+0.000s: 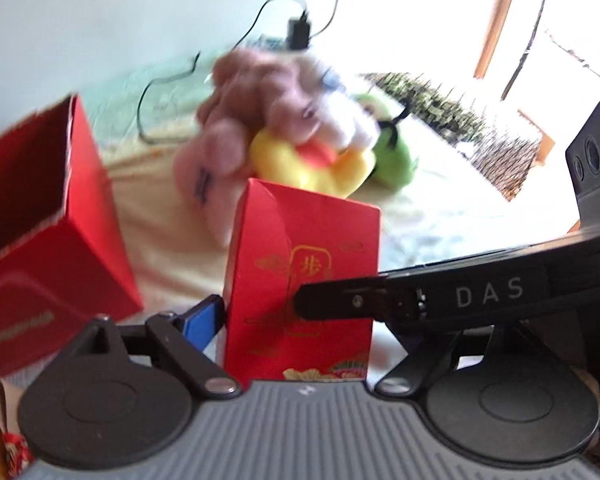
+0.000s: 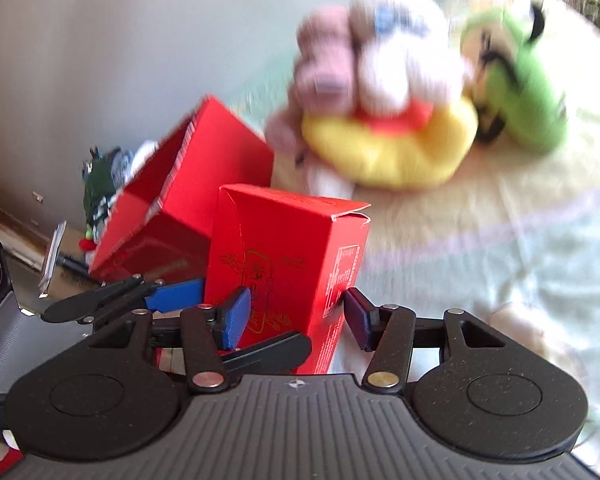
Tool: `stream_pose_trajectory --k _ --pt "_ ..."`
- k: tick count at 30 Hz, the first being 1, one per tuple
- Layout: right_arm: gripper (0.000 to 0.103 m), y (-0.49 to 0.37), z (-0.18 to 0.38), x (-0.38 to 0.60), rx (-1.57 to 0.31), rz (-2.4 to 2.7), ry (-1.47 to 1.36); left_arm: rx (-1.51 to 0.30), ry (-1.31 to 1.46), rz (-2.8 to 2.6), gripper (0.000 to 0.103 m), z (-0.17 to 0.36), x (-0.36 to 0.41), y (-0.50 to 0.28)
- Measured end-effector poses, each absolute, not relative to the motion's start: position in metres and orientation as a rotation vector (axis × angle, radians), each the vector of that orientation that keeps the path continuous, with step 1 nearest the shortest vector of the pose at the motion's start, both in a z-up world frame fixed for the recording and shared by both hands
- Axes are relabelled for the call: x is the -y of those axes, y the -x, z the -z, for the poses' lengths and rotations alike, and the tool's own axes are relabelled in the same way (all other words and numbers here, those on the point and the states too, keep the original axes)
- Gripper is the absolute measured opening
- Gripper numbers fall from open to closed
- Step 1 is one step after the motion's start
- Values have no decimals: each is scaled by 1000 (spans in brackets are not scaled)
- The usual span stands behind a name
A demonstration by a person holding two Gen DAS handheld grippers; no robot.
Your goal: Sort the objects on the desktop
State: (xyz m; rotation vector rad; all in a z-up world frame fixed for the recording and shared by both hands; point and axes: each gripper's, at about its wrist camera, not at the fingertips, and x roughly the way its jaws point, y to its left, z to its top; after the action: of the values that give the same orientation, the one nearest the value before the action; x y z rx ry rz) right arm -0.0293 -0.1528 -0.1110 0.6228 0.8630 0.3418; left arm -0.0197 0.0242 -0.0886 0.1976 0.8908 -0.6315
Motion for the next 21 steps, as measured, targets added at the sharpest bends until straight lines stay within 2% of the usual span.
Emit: stream_pose_trajectory --k 9,14,21 --pt "54 12 55 150 -672 -360 -626 -711 -182 645 86 22 -34 19" --pt "54 -14 19 117 -589 -415 -536 -608 -168 606 86 -16 -68 1" --pt "54 -76 -20 58 -579 -476 -464 -575 -152 559 86 -47 -133 -40"
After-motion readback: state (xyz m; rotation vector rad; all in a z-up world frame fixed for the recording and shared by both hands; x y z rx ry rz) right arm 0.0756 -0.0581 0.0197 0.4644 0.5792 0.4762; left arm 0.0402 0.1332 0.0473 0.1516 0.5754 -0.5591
